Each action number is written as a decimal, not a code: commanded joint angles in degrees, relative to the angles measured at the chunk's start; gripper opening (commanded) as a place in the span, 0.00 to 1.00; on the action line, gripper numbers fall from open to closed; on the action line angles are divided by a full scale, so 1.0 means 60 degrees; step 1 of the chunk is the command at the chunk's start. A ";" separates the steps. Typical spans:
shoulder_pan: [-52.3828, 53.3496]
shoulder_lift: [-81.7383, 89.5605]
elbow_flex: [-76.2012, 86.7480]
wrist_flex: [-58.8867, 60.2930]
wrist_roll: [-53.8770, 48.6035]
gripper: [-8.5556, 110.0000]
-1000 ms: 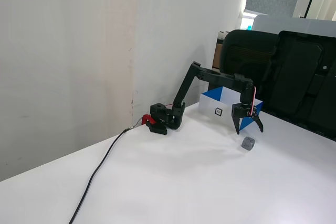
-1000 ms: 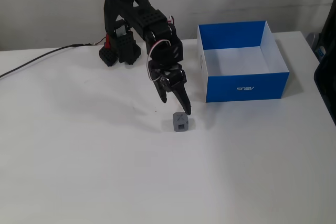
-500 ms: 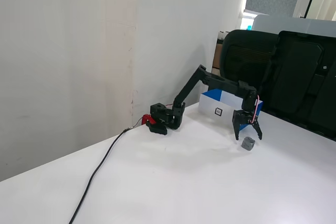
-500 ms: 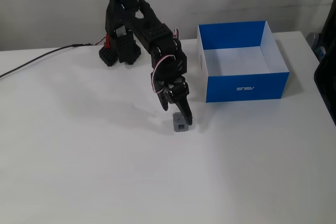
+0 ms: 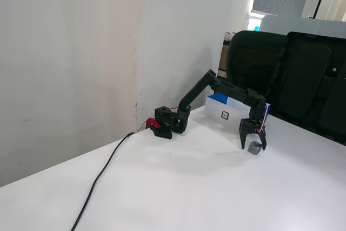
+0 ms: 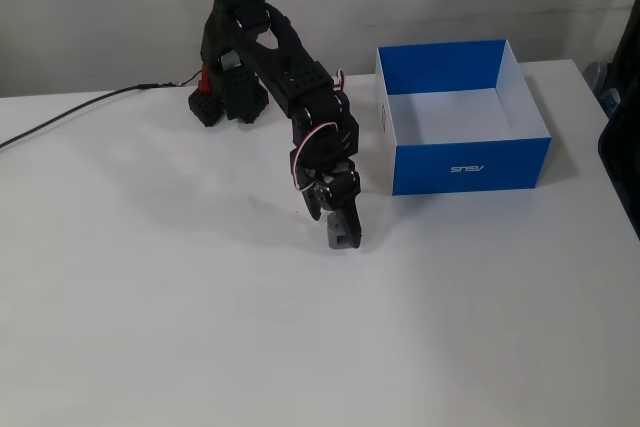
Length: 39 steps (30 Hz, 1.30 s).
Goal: Grasp the gray block and put it in the box.
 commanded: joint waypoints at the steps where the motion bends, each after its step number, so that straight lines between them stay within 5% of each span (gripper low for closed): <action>1: -0.0029 0.0220 -0.0674 -0.0044 -0.0146 0.33; 11: -0.0117 0.0205 -0.0571 -0.0073 -0.0161 0.22; 16: -0.0205 0.0205 -0.0498 -0.0088 -0.0161 0.07; 39: -0.0381 0.3926 0.1348 0.0981 -0.0088 0.07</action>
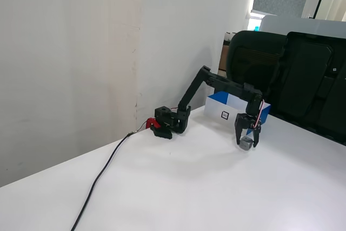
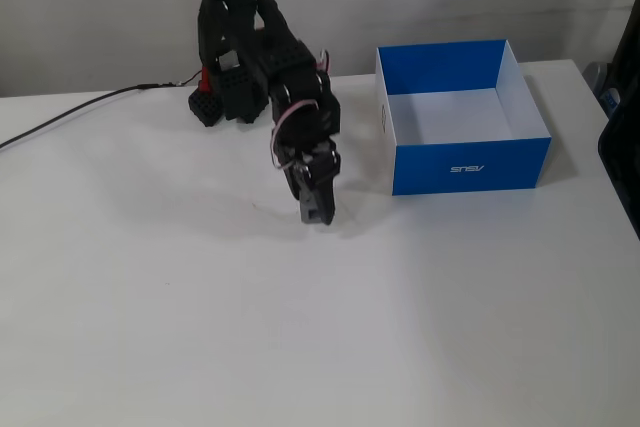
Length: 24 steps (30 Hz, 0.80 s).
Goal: Grasp the gray block and put it in the box.
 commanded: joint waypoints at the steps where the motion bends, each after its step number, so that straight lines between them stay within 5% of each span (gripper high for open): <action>1: 0.0103 0.2080 0.0015 0.0322 -0.0103 0.07; 24: 0.4072 0.6782 0.2065 0.0981 -0.0278 0.07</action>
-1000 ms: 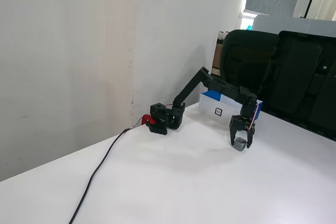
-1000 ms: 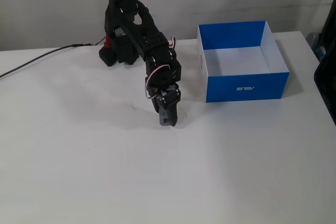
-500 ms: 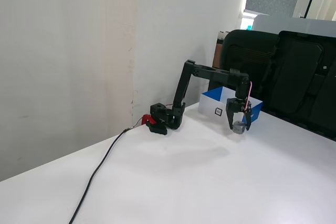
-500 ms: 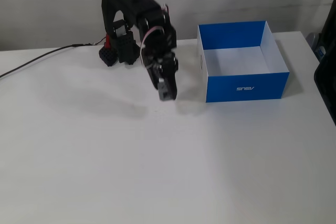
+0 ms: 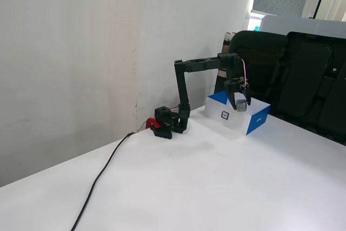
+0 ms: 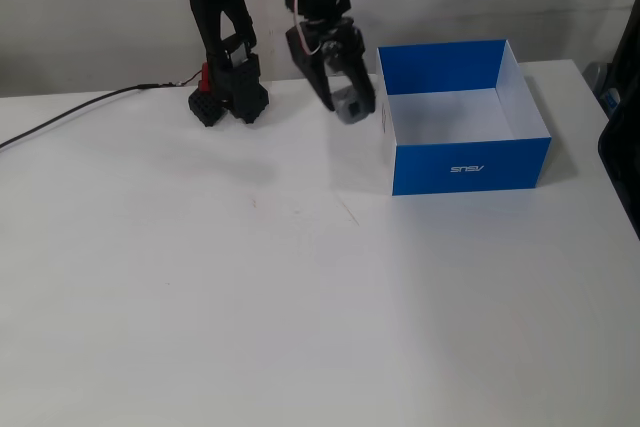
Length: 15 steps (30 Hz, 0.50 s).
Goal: Grasp the gray block and put it in the box.
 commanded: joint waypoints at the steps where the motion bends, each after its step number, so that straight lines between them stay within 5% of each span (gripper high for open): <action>1: 0.0923 0.1011 0.0015 0.0059 0.0000 0.07; 15: 0.3091 0.0952 -0.0747 0.0117 -0.0337 0.07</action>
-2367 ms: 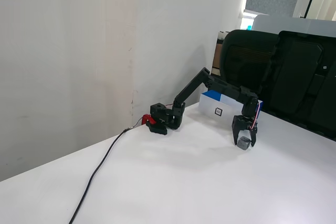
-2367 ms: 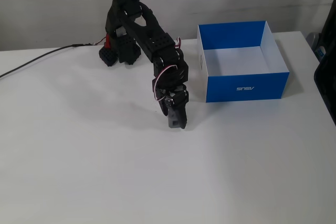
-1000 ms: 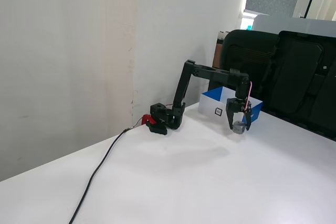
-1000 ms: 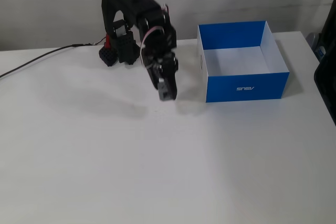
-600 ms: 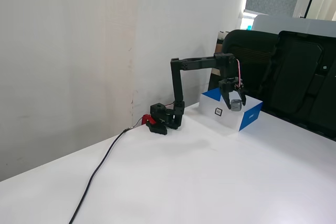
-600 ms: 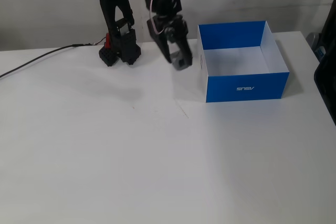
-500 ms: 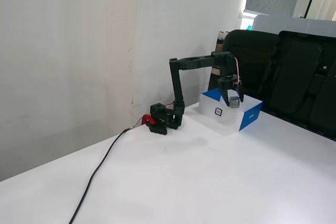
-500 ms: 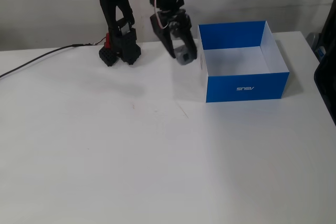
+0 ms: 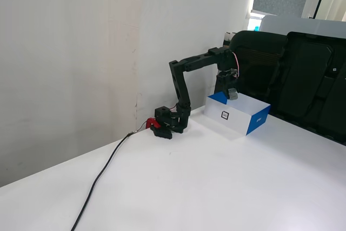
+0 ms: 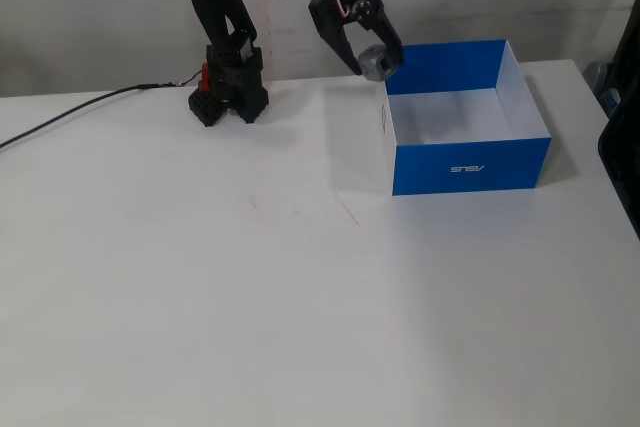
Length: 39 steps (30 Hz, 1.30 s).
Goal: Grasp the gray block and put it in the box.
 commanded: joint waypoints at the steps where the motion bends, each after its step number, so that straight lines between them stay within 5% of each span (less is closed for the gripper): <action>1: 0.0308 0.0044 -0.1113 0.0132 -0.0088 0.07; 19: 0.1084 -0.4556 -0.6138 0.1274 0.0117 0.07; 23: 0.1187 -0.4731 -0.6152 0.1304 0.0146 0.33; 27: 0.1128 -0.4702 -0.6152 0.1304 0.0176 0.38; 30: 0.0996 -0.4585 -0.6079 0.1318 0.0249 0.37; 33: 0.0747 -0.4453 -0.6035 0.1318 0.0542 0.10; 39: 0.0132 -0.3911 -0.5537 0.1362 0.0806 0.07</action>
